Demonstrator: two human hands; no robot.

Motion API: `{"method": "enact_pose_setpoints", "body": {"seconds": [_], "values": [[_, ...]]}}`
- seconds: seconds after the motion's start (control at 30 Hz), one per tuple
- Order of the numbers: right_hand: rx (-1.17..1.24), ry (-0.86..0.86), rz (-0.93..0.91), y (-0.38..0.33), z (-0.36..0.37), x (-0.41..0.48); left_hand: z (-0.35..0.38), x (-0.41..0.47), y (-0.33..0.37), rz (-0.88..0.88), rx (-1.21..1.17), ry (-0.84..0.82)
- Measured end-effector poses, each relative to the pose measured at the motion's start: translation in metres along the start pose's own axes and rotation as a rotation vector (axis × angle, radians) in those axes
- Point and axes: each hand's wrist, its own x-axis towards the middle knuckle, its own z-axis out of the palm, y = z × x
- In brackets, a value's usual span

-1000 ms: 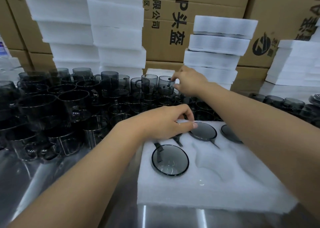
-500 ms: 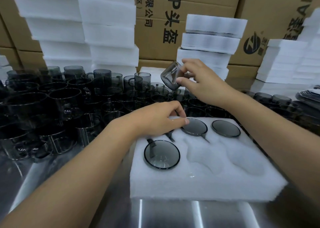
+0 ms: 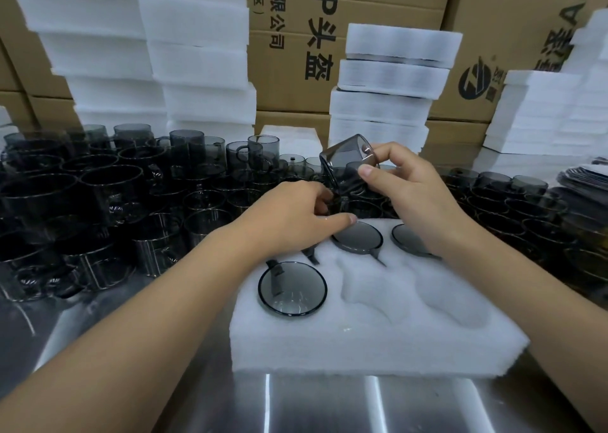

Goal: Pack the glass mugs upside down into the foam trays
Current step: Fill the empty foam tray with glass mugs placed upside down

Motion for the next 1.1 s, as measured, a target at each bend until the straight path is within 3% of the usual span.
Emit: {"method": "enact_pose_setpoints", "body": {"seconds": [0.4, 0.77, 0.97, 1.1], "values": [[0.032, -0.005, -0.061, -0.0064, 0.0019, -0.0053, 0.0021, 0.0061, 0.0000, 0.060, -0.556, 0.253], [0.036, 0.055, -0.048, -0.0064, 0.0018, -0.0050, 0.0014, 0.0043, 0.0012, 0.096, -0.603, 0.283], [0.098, 0.112, -0.019, -0.0069, 0.0009, -0.0036, -0.0009, 0.0022, 0.0050, 0.025, -0.544, 0.249], [0.132, 0.060, -0.007, -0.0057, -0.0003, -0.0020, -0.0004, 0.0053, 0.0042, -0.057, -0.580, 0.256]]}}
